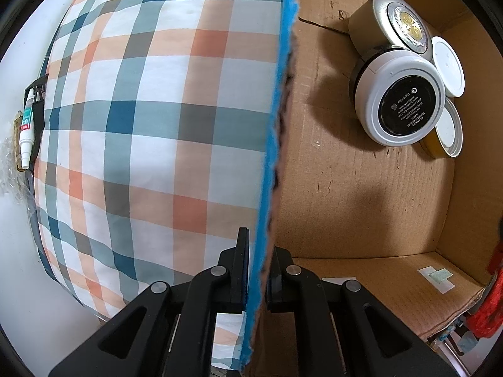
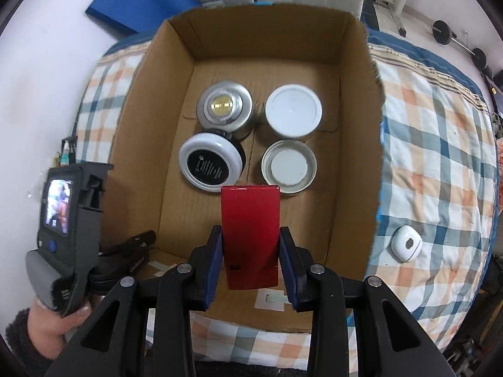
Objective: Organize rigid objects
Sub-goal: 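Carry the red block into the box and release it below the containers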
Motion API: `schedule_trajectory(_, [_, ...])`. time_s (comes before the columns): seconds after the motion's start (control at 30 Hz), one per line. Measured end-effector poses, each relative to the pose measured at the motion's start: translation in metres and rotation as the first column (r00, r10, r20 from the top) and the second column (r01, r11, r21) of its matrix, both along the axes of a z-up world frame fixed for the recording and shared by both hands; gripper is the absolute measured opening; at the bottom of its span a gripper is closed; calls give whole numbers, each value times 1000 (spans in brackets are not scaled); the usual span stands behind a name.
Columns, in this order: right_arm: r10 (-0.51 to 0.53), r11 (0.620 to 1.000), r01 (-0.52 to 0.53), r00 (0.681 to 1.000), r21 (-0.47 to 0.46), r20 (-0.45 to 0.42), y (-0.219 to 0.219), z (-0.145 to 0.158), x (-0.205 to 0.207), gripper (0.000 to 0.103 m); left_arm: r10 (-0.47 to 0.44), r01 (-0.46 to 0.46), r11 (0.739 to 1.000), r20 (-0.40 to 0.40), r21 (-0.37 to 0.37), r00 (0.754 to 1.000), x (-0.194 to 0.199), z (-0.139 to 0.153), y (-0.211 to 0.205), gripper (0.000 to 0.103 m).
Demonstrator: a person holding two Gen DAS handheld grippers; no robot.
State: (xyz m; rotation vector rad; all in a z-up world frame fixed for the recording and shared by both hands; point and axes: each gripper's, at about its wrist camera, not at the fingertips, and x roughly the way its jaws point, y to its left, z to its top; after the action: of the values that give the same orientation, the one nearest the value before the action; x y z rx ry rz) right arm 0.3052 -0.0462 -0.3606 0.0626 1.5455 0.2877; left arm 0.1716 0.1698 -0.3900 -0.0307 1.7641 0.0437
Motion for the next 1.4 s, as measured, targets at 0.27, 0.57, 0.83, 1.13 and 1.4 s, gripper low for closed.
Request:
schedule_trajectory(0.27, [42, 998, -43, 999, -38, -20, 20, -28, -3, 37, 6, -6, 1000, -7, -5, 1000, 2, -3, 3, 6])
schedule_trajectory(0.57, [71, 996, -73, 997, -42, -31, 32, -45, -3, 37, 8, -8, 1000, -11, -5, 1000, 3, -5, 4, 5])
schedule_trajectory(0.83, [79, 997, -79, 995, 2, -57, 39, -56, 2, 37, 8, -8, 1000, -15, -3, 1000, 4, -6, 3, 5])
schedule_trajectory(1.13, [60, 993, -44, 987, 107, -151, 44, -79, 8, 46, 2, -2, 1000, -16, -1, 1000, 4, -8, 1, 5])
schedule_trajectory(1.4, [14, 998, -5, 990, 69, -137, 37, -74, 12, 75, -4, 4, 1000, -18, 3, 1000, 4, -10, -4, 5])
